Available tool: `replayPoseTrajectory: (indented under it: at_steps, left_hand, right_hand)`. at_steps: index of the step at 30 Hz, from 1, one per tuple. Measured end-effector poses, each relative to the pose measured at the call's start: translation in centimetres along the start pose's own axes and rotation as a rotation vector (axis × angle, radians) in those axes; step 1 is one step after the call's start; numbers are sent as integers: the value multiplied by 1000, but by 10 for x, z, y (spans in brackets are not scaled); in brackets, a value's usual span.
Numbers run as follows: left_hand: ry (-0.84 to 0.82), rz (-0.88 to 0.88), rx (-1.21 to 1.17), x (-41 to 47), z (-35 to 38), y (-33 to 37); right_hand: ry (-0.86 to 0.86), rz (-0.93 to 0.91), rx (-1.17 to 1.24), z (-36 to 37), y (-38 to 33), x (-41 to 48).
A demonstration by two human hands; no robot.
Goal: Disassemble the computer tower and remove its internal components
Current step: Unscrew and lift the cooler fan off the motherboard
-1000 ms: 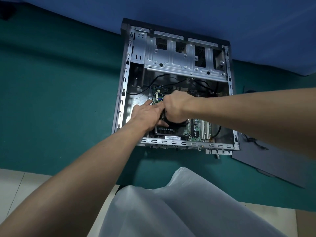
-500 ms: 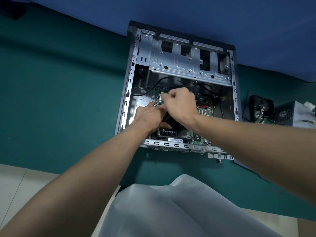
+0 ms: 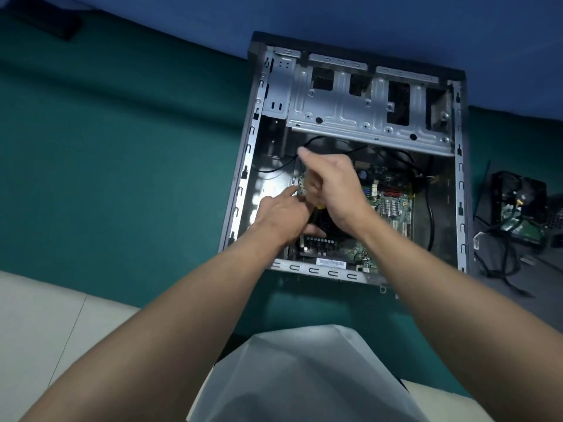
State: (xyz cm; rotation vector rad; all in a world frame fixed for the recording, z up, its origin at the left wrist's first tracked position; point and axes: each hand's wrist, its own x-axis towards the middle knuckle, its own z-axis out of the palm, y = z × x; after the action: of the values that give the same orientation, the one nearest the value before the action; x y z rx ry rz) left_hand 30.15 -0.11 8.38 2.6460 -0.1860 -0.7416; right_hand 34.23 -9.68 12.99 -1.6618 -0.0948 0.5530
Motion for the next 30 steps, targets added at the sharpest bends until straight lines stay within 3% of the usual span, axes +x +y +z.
replayPoseTrajectory:
  at_steps: [4,8,10,12,16,18,20,23,26,28,30]
  left_hand:
    - [-71,26,118,5,-2,-5]
    - [-50,46,142,5,1,-7]
    - [-14,52,151,7,2,-9]
    - [-21,43,157,8,4,-9]
    - [-62,-2,142,11,7,-9]
    - [-69,-12,152,12,7,-8]
    - [-62,-9,168,13,7,-8]
    - [-33,19,141,12,7,-10]
    - [-8,32,117,9,6,-10]
    - [-2,29,116,7,5,-9]
    - [-3,31,120,6,5,-9]
  right_hand:
    - [640,14,124,9,14,-8]
    - [916,163,214,21,12,-2]
    - [875,143,310,26,13,-1]
    - [692,57,247,24,21,-4]
    - [-45,24,190,-7,19,6]
    - [-232,102,233,-22,13,15]
    - [-187,121,104,-30,10,19]
    - [205,52,-90,-21,12,12]
    - [572,68,190,-2,14,0]
    - [604,28,381,8,13,-6]
    - [521,-48,451,11,15,-10]
